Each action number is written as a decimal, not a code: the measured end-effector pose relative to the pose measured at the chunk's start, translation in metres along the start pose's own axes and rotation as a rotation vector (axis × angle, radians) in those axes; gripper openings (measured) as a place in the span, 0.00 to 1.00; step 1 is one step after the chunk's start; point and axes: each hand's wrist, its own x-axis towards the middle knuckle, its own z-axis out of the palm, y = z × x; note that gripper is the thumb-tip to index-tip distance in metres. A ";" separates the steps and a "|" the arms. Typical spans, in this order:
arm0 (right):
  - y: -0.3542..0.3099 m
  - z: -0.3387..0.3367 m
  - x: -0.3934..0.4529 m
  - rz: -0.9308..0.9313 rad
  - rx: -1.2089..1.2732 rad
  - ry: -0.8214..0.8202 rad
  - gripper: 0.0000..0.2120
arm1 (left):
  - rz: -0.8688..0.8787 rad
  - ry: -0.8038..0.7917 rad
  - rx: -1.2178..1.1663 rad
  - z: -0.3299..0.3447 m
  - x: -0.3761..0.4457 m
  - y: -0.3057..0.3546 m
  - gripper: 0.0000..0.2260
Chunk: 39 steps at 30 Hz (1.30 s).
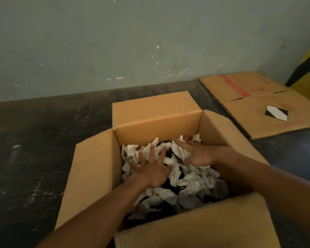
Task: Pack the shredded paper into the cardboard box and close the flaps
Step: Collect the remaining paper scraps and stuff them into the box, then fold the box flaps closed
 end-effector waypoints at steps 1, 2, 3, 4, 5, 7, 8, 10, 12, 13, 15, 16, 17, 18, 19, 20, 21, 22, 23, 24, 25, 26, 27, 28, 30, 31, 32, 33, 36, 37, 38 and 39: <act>-0.001 0.006 -0.011 0.011 -0.037 -0.068 0.45 | 0.009 -0.062 0.007 -0.001 -0.008 -0.001 0.36; -0.002 0.015 -0.021 0.017 -0.116 -0.129 0.49 | 0.021 -0.129 0.035 0.000 -0.015 -0.003 0.39; -0.003 0.027 -0.028 0.045 -0.189 -0.179 0.52 | 0.029 -0.190 0.073 0.002 -0.020 -0.003 0.42; -0.001 0.039 -0.029 0.072 -0.253 -0.209 0.53 | 0.035 -0.230 0.104 0.006 -0.024 -0.003 0.45; 0.001 0.051 -0.029 0.096 -0.293 -0.232 0.53 | 0.037 -0.249 0.124 0.011 -0.026 -0.003 0.46; 0.002 0.065 -0.028 0.104 -0.324 -0.243 0.50 | 0.036 -0.239 0.144 0.019 -0.026 -0.002 0.46; 0.001 0.066 -0.027 0.112 -0.339 -0.243 0.49 | 0.036 -0.223 0.149 0.021 -0.026 -0.002 0.45; -0.002 0.065 -0.028 0.131 -0.358 -0.259 0.50 | 0.044 -0.184 0.166 0.023 -0.028 -0.002 0.43; -0.002 0.060 -0.029 0.123 -0.327 -0.252 0.49 | 0.056 -0.161 0.193 0.021 -0.030 -0.002 0.42; -0.002 0.057 -0.031 0.110 -0.293 -0.232 0.48 | 0.059 -0.158 0.207 0.017 -0.031 -0.002 0.41; -0.004 0.048 -0.040 0.086 -0.206 -0.182 0.47 | 0.076 -0.149 0.241 0.004 -0.034 -0.006 0.39; -0.007 0.042 -0.050 0.075 -0.162 -0.155 0.47 | 0.093 -0.130 0.238 -0.004 -0.036 -0.008 0.38; -0.011 0.035 -0.059 0.063 -0.118 -0.126 0.45 | 0.112 -0.090 0.230 -0.012 -0.039 -0.011 0.37; -0.016 0.028 -0.070 0.053 -0.071 -0.072 0.42 | 0.136 -0.021 0.232 -0.021 -0.043 -0.014 0.36; -0.020 0.020 -0.079 0.034 -0.017 0.028 0.37 | 0.156 0.085 0.248 -0.028 -0.047 -0.017 0.34; -0.023 0.013 -0.091 0.000 0.045 0.182 0.31 | 0.165 0.217 0.270 -0.034 -0.052 -0.020 0.31; -0.023 0.009 -0.099 -0.018 0.135 0.369 0.25 | 0.151 0.335 0.284 -0.039 -0.056 -0.024 0.28; -0.019 0.007 -0.108 -0.024 0.233 0.562 0.21 | 0.104 0.411 0.281 -0.043 -0.062 -0.027 0.27; -0.013 0.007 -0.115 0.009 0.305 0.746 0.19 | 0.026 0.438 0.264 -0.046 -0.067 -0.030 0.29; -0.005 0.011 -0.121 0.091 0.356 0.904 0.18 | -0.070 0.428 0.231 -0.049 -0.072 -0.033 0.32; 0.004 0.018 -0.126 0.226 0.387 1.017 0.19 | -0.163 0.396 0.178 -0.050 -0.075 -0.038 0.36; 0.013 0.026 -0.131 0.381 0.423 1.083 0.21 | -0.234 0.357 0.106 -0.050 -0.077 -0.042 0.40; 0.020 0.036 -0.136 0.541 0.491 1.095 0.24 | -0.276 0.321 0.023 -0.048 -0.078 -0.049 0.42; 0.023 0.047 -0.143 0.673 0.601 1.066 0.29 | -0.293 0.297 -0.057 -0.044 -0.077 -0.056 0.44; 0.029 0.067 -0.149 0.800 0.965 0.959 0.39 | -0.286 0.302 -0.175 -0.034 -0.072 -0.070 0.45; 0.035 0.077 -0.148 0.800 1.168 0.904 0.46 | -0.267 0.321 -0.214 -0.030 -0.069 -0.076 0.46; 0.039 0.086 -0.148 0.780 1.320 0.852 0.53 | -0.245 0.340 -0.246 -0.028 -0.067 -0.080 0.47; 0.055 0.096 -0.139 0.760 1.417 0.818 0.58 | -0.226 0.353 -0.272 -0.027 -0.064 -0.083 0.49; 0.036 0.104 -0.148 0.772 1.581 0.866 0.58 | -0.222 0.363 -0.322 -0.028 -0.062 -0.089 0.49; 0.023 0.103 -0.154 0.783 1.627 0.911 0.57 | -0.230 0.362 -0.326 -0.028 -0.063 -0.090 0.48; 0.019 0.105 -0.155 0.789 1.672 0.970 0.56 | -0.233 0.356 -0.320 -0.027 -0.065 -0.092 0.47; 0.013 0.107 -0.159 0.806 1.723 1.015 0.57 | -0.228 0.352 -0.306 -0.026 -0.067 -0.095 0.46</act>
